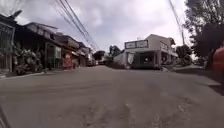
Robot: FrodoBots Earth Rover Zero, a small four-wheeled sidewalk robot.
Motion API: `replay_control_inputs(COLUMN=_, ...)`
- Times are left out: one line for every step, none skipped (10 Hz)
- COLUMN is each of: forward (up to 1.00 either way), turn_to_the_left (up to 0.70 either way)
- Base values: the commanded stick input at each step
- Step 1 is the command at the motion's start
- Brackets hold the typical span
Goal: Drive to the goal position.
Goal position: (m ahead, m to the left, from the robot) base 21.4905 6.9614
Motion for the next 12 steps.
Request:
replay_control_inputs(forward=0.7, turn_to_the_left=0.0)
replay_control_inputs(forward=0.7, turn_to_the_left=0.0)
replay_control_inputs(forward=0.7, turn_to_the_left=0.0)
replay_control_inputs(forward=0.7, turn_to_the_left=0.0)
replay_control_inputs(forward=0.7, turn_to_the_left=0.0)
replay_control_inputs(forward=0.7, turn_to_the_left=0.0)
replay_control_inputs(forward=0.7, turn_to_the_left=0.0)
replay_control_inputs(forward=0.7, turn_to_the_left=0.0)
replay_control_inputs(forward=0.7, turn_to_the_left=0.0)
replay_control_inputs(forward=0.7, turn_to_the_left=0.0)
replay_control_inputs(forward=0.7, turn_to_the_left=0.0)
replay_control_inputs(forward=0.7, turn_to_the_left=0.0)
